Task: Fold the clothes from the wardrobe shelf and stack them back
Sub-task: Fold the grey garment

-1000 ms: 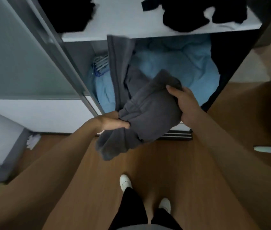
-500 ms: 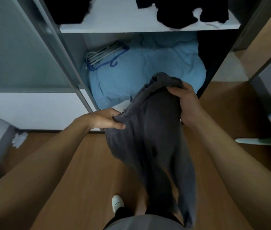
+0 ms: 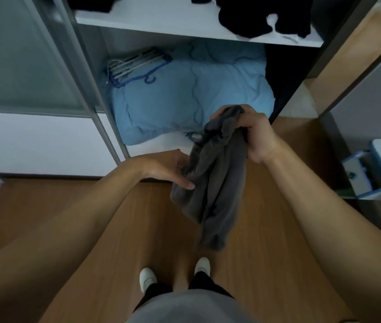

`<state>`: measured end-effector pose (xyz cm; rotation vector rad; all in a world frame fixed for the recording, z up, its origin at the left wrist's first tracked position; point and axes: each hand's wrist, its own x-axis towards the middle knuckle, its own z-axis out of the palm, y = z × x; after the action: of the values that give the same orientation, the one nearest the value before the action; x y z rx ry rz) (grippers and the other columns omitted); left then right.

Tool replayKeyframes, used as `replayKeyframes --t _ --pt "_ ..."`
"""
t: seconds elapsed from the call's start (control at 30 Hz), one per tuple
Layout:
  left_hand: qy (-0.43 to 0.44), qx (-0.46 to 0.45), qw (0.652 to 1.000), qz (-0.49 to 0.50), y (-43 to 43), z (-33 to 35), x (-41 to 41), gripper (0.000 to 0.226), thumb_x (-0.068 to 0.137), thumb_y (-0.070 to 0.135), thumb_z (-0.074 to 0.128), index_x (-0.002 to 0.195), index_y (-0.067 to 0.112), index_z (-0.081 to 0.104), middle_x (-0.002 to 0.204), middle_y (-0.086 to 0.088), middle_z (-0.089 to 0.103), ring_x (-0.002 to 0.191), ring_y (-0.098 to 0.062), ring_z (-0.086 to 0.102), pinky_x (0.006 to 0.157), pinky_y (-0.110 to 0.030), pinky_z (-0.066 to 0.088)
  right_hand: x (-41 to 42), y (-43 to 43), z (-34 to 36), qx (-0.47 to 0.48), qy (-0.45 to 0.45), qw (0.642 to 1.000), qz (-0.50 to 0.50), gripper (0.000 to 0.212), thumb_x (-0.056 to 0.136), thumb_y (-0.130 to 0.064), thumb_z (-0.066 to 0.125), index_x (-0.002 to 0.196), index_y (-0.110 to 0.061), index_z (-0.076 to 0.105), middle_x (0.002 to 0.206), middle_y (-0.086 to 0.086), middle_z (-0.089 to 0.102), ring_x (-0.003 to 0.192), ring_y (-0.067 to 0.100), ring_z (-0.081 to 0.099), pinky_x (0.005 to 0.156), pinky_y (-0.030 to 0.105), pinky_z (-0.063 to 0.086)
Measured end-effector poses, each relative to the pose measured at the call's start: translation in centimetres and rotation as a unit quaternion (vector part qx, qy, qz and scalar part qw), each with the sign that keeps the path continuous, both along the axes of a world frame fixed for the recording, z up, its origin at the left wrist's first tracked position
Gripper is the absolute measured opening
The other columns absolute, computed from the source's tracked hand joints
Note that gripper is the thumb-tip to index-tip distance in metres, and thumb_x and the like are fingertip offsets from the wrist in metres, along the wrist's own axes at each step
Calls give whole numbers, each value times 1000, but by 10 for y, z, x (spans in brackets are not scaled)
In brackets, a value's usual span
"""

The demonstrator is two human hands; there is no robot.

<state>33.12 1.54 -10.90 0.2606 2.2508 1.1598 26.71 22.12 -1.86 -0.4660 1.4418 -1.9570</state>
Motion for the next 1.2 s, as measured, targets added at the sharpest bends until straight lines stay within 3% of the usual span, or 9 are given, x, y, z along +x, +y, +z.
replayKeyframes --t 0.13,0.23,0.37,0.53,0.67,0.77,0.97,1.07,1.2 --pt "-24 16 999 -14 3 -1 1 38 81 49 78 116 40 66 113 25 70 100 10 63 81 -4 47 -4 9 -6 1 14 997 -73 27 66 0 45 81 3 68 82 16 68 82 31 65 81 33 54" --pt "-15 -63 998 15 -4 -4 -5 42 87 56 68 122 33 65 117 14 70 104 -6 65 94 -24 51 -12 16 -15 52 26 986 -155 26 77 1 53 98 3 69 101 24 67 101 39 65 100 49 49" --pt "42 -167 977 127 -29 4 -18 17 96 34 60 107 22 67 114 -5 69 100 -20 63 86 -30 50 -20 32 -41 161 77 958 -224 28 83 1 57 91 -18 77 92 4 76 95 19 71 83 29 56" --pt "-9 -13 933 358 -40 25 -14 21 91 4 57 93 19 71 105 -18 73 91 -36 68 80 -42 55 -7 44 -92 254 101 950 -153 40 80 15 53 89 -18 74 80 -8 74 80 7 67 69 18 52" --pt "-34 104 873 476 -33 32 -14 32 92 -4 42 95 18 65 87 -13 66 69 -24 59 58 -28 47 12 23 -124 263 108 957 -63 35 77 16 56 86 -16 68 81 -2 70 82 14 65 69 18 52" --pt "-57 145 831 534 -30 34 -10 31 93 -5 34 100 14 57 73 -9 53 53 -17 45 36 -16 30 28 -2 -135 248 113 962 -14 33 70 0 59 88 -27 65 90 1 70 89 17 67 76 30 54" --pt "-87 223 750 617 -11 37 2 21 95 -2 43 101 7 60 80 -7 66 61 -11 63 45 -18 51 62 -34 -132 235 83 968 23 31 75 -43 62 104 -42 52 109 -14 62 102 2 61 86 32 49" --pt "-75 258 743 613 0 36 6 30 94 -5 46 121 2 58 95 -12 69 70 -15 69 52 -20 55 74 -42 -120 312 198 927 -71 66 69 -70 65 122 -36 44 120 -12 58 110 8 59 92 37 51" --pt "-80 285 741 603 14 36 7 37 93 -3 55 129 0 53 109 -17 70 81 -18 72 58 -22 57 80 -53 -115 490 335 796 -115 104 67 -74 68 146 -22 26 145 4 45 131 29 46 107 58 38"
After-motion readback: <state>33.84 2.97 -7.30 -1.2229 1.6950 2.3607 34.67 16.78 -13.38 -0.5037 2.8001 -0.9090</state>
